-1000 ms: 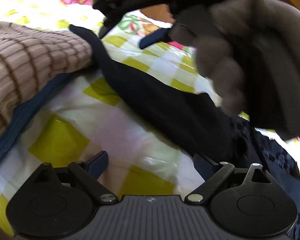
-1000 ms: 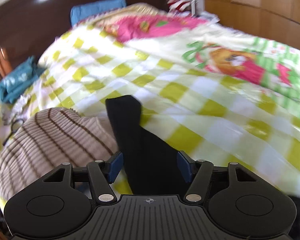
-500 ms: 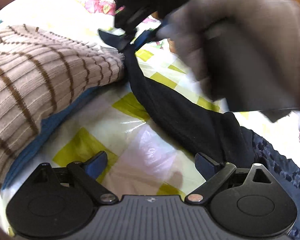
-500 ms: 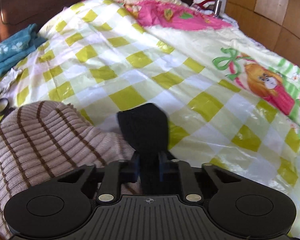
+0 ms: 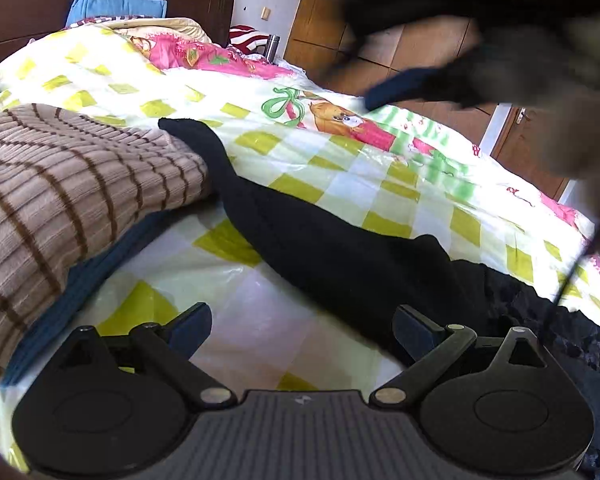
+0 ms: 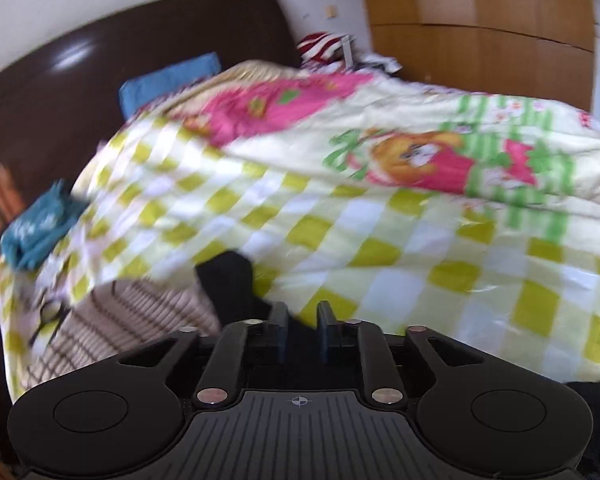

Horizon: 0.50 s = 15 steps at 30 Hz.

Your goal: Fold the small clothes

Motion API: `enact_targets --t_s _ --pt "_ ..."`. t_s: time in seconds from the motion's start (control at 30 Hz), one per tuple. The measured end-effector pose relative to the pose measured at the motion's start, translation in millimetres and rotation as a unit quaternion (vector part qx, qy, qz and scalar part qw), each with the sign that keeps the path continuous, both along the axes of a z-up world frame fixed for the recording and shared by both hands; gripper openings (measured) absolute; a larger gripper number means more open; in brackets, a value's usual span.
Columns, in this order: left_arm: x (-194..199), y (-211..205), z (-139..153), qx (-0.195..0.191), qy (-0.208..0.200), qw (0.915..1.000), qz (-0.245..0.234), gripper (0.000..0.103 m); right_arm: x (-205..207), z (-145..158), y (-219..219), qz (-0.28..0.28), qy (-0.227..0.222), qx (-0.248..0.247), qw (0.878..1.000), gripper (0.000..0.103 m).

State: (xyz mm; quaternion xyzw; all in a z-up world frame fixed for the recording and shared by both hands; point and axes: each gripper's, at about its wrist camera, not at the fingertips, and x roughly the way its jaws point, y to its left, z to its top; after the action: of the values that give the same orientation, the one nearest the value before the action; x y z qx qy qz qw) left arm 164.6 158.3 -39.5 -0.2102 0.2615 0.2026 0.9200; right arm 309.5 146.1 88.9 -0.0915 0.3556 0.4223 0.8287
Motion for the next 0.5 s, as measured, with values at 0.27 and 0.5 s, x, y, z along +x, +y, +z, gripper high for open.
enact_targets --t_s 0.27,0.5 --pt "8.0 36.6 -15.9 -0.053 0.004 0.9982 0.028 0.103 -8.3 -53.3 133.9 0.091 -0.057 -0.117 0.987 0.064" --pt "6.7 48.4 -20.9 -0.072 0.001 0.997 0.03 0.103 4.1 -76.4 142.8 0.042 -0.045 -0.13 0.99 0.016"
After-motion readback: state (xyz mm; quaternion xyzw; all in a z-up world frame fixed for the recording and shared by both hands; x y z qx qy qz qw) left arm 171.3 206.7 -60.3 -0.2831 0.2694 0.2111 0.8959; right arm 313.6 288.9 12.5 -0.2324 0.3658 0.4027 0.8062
